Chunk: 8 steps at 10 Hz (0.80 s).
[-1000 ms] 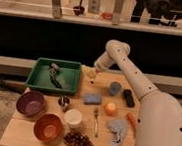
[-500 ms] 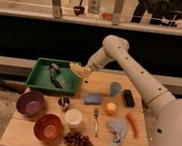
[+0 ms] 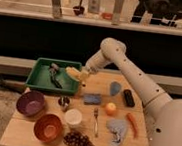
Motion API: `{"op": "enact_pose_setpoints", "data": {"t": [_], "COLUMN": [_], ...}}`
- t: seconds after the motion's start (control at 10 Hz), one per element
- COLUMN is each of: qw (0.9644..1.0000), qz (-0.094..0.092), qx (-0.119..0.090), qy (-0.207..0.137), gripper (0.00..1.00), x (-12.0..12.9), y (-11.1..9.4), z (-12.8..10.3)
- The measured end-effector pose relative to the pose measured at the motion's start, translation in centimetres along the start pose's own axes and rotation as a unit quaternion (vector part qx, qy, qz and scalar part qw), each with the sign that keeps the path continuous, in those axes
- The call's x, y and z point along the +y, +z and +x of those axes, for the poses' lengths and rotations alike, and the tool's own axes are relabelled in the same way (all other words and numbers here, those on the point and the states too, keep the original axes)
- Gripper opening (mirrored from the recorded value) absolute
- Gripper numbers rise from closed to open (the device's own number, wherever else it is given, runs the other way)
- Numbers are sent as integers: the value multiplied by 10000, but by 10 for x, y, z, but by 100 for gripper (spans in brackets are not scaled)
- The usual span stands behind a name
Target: Place banana in metal cup
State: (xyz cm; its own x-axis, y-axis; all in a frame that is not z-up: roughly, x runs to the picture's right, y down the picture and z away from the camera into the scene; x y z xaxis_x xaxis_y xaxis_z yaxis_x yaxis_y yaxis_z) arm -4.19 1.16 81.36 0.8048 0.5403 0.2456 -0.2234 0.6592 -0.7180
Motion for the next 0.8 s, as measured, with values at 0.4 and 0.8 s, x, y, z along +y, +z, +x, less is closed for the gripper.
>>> {"op": "enact_pose_setpoints", "data": {"t": [0.4, 0.8], "qw": [9909, 9638], "qz": [161, -201], "qx": [-199, -476], "qy": [-1319, -2617], "gripper": [0, 0], "x": [38, 82], "y": [10, 6], "z": [-11, -34]}}
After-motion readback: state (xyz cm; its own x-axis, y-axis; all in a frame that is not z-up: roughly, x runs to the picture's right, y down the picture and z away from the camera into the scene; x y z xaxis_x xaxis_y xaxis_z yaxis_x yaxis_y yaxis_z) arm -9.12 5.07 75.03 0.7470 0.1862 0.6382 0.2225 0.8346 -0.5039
